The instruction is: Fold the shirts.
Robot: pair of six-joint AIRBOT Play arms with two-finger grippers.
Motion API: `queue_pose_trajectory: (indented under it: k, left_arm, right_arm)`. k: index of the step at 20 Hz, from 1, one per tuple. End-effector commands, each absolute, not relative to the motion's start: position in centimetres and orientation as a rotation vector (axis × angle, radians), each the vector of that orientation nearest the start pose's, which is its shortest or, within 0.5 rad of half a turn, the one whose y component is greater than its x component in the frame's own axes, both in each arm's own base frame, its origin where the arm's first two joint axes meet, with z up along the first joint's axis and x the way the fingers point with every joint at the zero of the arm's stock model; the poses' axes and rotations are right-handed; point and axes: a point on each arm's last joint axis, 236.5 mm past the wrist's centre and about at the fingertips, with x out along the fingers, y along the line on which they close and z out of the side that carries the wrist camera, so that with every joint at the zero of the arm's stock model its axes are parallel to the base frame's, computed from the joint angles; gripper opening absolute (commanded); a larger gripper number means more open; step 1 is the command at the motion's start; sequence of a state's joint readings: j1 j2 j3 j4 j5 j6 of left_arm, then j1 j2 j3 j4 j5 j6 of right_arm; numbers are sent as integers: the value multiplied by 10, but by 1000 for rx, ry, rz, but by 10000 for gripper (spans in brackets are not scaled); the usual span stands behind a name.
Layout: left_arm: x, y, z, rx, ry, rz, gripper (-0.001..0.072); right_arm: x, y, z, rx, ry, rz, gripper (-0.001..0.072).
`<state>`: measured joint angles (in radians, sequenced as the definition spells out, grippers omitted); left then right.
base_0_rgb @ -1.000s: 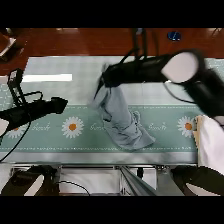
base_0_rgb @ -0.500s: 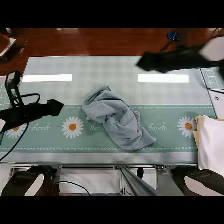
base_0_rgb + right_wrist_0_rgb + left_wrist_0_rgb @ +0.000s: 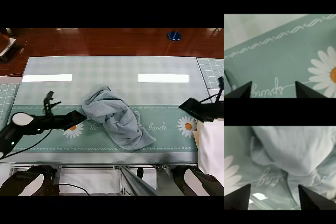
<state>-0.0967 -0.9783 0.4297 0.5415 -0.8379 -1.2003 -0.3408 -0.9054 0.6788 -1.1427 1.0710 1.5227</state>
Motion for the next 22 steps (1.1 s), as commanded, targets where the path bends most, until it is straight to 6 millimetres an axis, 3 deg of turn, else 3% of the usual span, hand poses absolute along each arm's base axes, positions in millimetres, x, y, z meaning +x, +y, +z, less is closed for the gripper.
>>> queue_pose_trajectory:
  k: [1, 5, 6, 7, 11, 15, 18, 20, 22]
  left_arm:
    - [293, -213, -59, -785, 1209, -539, 701]
    - [316, -235, -67, -790, 1279, -598, 670]
    - [319, -241, -63, -794, 1294, -633, 414]
    - [321, -246, -58, -788, 1302, -669, 11]
    - [327, -254, -40, -754, 1280, -749, 23]
    - [327, -254, -40, -754, 1280, -750, 23]
    - [327, -254, -40, -755, 1279, -750, 23]
    - [329, -253, -36, -755, 1269, -753, 23]
    - [348, -246, -5, -757, 1199, -791, 22]
  right_arm:
    - [272, 29, -50, 643, 1283, 36, 617]
    - [270, 84, -79, 636, 1404, 167, 617]
    - [270, 98, -84, 644, 1424, 200, 617]
    - [271, 108, -89, 659, 1440, 222, 617]
    - [289, 144, -96, 702, 1482, 316, 617]
    - [300, 184, -103, 640, 1568, 426, 614]
    - [308, 207, -102, 583, 1599, 512, 334]
    - [327, 214, -85, 525, 1542, 583, 23]
    - [359, 208, -44, 457, 1456, 642, 22]
